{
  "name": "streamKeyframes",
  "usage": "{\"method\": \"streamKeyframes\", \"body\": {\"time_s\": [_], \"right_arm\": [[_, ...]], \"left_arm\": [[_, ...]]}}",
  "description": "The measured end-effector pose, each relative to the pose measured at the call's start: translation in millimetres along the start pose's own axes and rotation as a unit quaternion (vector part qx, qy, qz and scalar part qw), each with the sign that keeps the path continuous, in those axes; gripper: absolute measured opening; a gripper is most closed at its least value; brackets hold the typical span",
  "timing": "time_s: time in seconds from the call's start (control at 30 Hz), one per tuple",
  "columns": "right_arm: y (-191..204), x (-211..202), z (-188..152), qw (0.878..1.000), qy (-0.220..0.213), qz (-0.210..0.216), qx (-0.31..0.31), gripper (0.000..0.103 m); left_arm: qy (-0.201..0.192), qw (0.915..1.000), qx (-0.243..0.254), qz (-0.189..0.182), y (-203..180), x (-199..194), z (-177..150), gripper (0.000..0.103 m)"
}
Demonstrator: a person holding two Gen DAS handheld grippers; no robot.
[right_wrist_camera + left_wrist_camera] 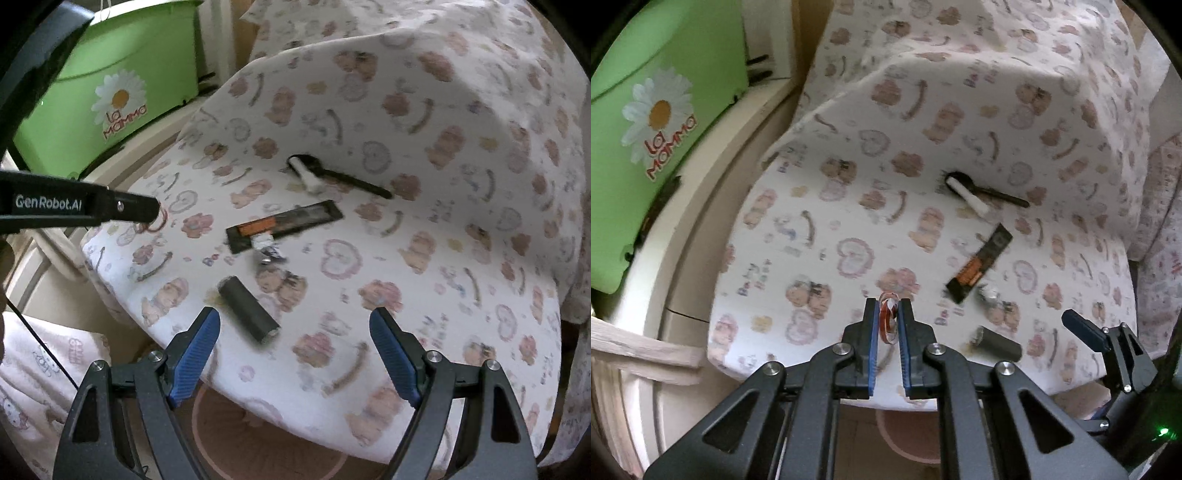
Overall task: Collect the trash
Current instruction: 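Close the left tool on the red lipstick while the right tool closes on the black cylinder, then carry the lipstick and cylinder down over the pink wastebasket with both tools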
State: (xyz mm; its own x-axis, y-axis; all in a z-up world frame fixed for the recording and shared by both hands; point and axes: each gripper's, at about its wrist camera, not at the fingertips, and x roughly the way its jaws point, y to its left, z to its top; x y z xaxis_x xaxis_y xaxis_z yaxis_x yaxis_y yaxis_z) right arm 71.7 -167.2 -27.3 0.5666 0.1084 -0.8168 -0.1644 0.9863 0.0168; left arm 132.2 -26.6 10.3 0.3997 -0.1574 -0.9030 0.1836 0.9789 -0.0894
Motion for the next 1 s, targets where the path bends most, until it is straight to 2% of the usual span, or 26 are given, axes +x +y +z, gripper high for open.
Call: {"method": "streamKeyframes", "body": {"time_s": [0.1, 0.17, 0.23, 0.27, 0.33, 0.4, 0.5, 0.67, 0.87, 1.0], "right_arm": [[10, 9, 2, 1.000, 0.004, -0.008, -0.018, 0.083], [12, 14, 2, 1.000, 0.006, -0.012, -0.026, 0.074], [12, 18, 2, 0.999, 0.012, -0.009, -0.028, 0.060], [12, 19, 2, 1.000, 0.012, 0.001, -0.026, 0.057], [11, 18, 2, 1.000, 0.012, 0.017, -0.019, 0.033], [9, 17, 3, 0.999, 0.013, 0.036, -0.011, 0.019], [1, 14, 2, 0.998, 0.013, 0.057, 0.012, 0.016], [-5, 4, -1, 0.998, 0.002, 0.056, 0.022, 0.016], [-10, -12, -4, 0.998, -0.010, 0.059, 0.027, 0.016], [-13, -24, -7, 0.997, -0.016, 0.065, 0.025, 0.016]], "left_arm": [[0.009, 0.9997, -0.019, -0.014, 11, 0, 0, 0.009], [0.011, 0.9996, -0.019, -0.018, 14, -1, 0, 0.009], [0.006, 0.9998, -0.016, -0.012, 14, -4, 0, 0.009], [0.004, 0.9999, -0.013, -0.010, 14, -5, 0, 0.009], [0.000, 0.9999, -0.012, -0.011, 14, -7, 0, 0.009], [-0.004, 0.9998, -0.018, -0.012, 16, -9, 0, 0.009], [-0.006, 0.9996, -0.023, -0.012, 18, -9, 0, 0.009], [-0.006, 0.9997, -0.023, -0.011, 18, -9, 0, 0.009], [-0.041, 0.9988, -0.028, 0.000, 17, -21, -3, 0.009], [-0.043, 0.9988, -0.020, -0.006, 14, -22, -4, 0.009]]}}
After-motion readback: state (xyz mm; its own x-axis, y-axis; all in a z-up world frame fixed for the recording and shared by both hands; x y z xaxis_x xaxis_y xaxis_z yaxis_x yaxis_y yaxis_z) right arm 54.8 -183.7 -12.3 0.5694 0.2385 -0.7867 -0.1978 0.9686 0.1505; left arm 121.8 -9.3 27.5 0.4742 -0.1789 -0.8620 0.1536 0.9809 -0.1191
